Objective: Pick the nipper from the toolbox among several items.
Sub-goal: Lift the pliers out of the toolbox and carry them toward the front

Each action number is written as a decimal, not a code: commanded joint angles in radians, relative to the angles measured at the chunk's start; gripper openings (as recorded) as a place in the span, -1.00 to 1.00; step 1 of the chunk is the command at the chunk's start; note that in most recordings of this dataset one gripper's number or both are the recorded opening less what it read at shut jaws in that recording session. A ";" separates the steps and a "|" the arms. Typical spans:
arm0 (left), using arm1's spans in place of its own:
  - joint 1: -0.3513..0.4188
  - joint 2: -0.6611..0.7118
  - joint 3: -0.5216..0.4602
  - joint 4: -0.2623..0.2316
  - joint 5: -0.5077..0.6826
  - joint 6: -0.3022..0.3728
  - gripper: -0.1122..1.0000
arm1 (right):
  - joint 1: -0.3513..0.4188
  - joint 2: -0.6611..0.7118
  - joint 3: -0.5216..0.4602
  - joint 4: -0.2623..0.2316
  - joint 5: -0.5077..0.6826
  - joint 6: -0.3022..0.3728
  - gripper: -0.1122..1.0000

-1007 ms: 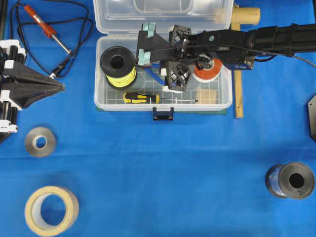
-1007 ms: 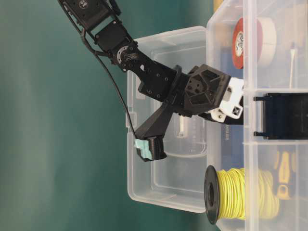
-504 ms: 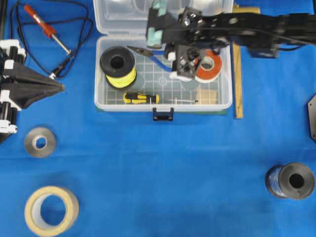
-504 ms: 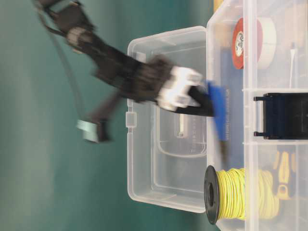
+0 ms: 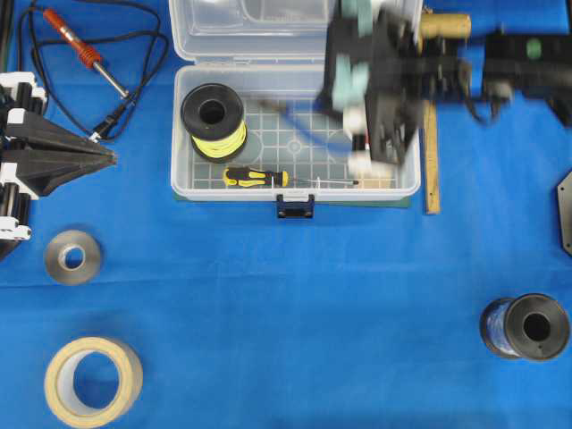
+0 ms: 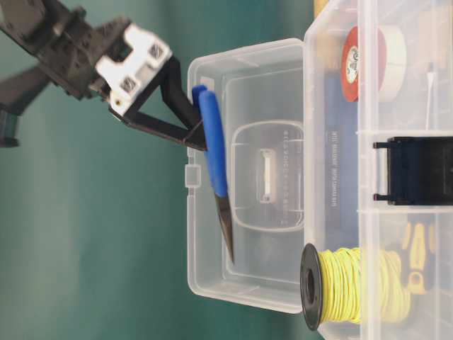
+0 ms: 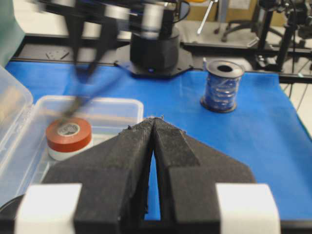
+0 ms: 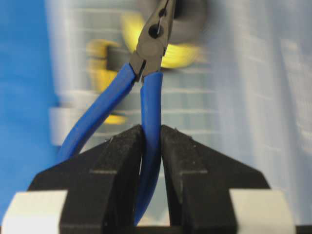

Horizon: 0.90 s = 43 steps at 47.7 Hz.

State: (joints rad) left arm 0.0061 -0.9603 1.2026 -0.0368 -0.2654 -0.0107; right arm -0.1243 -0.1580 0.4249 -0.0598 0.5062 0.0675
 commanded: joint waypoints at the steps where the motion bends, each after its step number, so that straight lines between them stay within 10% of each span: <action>1: 0.002 0.003 -0.011 -0.002 -0.008 0.000 -0.80 | 0.078 -0.026 0.008 0.003 -0.040 0.028 -0.57; 19: 0.002 0.005 -0.009 -0.005 -0.009 -0.003 -0.80 | 0.285 0.204 0.034 0.005 -0.196 0.216 -0.57; 43: 0.002 0.011 -0.008 -0.008 -0.003 -0.031 -0.80 | 0.299 0.367 0.029 0.002 -0.198 0.351 -0.57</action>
State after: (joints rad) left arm 0.0046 -0.9587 1.2026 -0.0414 -0.2638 -0.0399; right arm 0.1810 0.2270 0.4709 -0.0568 0.3114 0.4188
